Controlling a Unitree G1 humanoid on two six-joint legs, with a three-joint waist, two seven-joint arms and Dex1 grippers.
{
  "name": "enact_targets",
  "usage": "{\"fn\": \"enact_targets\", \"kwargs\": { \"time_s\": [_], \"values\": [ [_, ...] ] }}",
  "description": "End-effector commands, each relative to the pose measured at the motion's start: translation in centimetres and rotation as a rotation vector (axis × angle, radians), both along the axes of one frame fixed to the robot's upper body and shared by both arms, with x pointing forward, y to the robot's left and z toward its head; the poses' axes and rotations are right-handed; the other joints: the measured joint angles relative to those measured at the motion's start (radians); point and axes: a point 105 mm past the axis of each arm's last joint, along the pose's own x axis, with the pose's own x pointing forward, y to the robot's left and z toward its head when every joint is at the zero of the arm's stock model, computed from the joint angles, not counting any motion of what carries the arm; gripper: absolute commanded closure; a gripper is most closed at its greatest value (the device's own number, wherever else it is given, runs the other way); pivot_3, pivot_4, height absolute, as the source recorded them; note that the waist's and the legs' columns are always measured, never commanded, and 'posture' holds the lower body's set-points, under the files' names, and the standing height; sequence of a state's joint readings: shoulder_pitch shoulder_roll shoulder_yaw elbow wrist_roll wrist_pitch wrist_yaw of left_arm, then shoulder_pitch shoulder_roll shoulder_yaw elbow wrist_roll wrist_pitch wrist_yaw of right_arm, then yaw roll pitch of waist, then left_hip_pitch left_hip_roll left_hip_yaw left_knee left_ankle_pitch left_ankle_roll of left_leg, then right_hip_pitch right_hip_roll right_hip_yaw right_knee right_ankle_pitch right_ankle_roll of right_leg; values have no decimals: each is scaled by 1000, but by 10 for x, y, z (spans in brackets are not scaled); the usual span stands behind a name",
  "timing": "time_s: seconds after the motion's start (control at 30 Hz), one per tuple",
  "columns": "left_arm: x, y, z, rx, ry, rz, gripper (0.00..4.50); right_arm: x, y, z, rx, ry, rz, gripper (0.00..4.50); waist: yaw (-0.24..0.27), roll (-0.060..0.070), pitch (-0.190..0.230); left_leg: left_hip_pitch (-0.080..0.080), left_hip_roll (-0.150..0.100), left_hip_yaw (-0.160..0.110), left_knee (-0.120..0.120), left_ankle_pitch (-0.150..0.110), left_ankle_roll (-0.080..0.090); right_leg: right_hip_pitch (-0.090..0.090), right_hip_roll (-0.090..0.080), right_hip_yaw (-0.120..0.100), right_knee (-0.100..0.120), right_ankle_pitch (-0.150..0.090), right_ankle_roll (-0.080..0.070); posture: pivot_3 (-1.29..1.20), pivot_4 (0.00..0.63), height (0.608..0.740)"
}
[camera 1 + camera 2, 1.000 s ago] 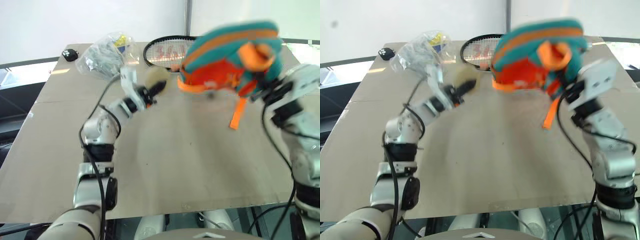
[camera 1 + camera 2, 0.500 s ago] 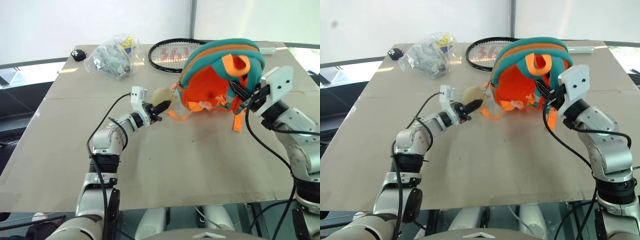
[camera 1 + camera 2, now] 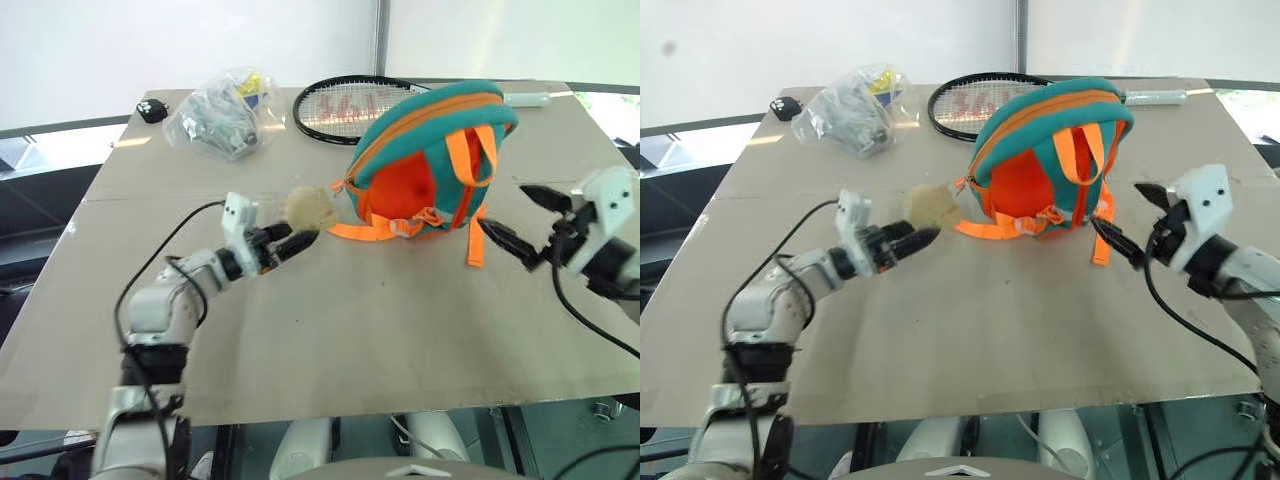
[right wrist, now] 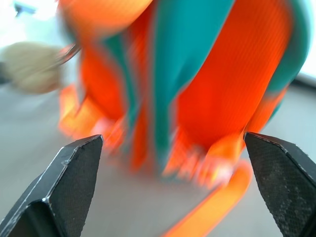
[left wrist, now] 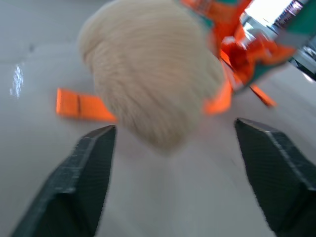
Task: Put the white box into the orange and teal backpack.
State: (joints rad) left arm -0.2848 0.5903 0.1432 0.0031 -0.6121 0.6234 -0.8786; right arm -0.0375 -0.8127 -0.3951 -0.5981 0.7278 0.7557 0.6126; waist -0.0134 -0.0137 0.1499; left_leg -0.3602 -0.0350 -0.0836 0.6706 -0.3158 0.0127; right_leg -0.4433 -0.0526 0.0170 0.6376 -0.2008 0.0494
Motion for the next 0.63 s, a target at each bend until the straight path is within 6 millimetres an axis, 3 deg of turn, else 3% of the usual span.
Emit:
{"fn": "enact_targets", "kwargs": {
  "time_s": [0.03,0.3,0.43,0.63],
  "values": [
    [-17,13,15,64,-105,-47,63,-25,5,4,-17,17,89,0,4,0,0,0,0,0,0,0,0,0,0,0,0,0,0,0,150,740],
    [-60,42,5,162,-132,-49,63,-47,-24,-25,-93,61,9,0,7,0,0,10,0,0,2,-4,7,16,0,-1,-10,0,0,0,150,740],
    [-70,62,3,225,-120,17,63,-56,-46,-36,-127,76,-74,0,10,0,0,12,0,1,2,-5,8,19,0,-1,-11,0,0,0,150,740],
    [-76,66,-1,225,-84,38,63,-57,-48,-42,-139,67,-82,0,9,0,0,17,1,2,1,-5,8,23,1,-1,-11,-1,0,0,150,740]
  ]
}}
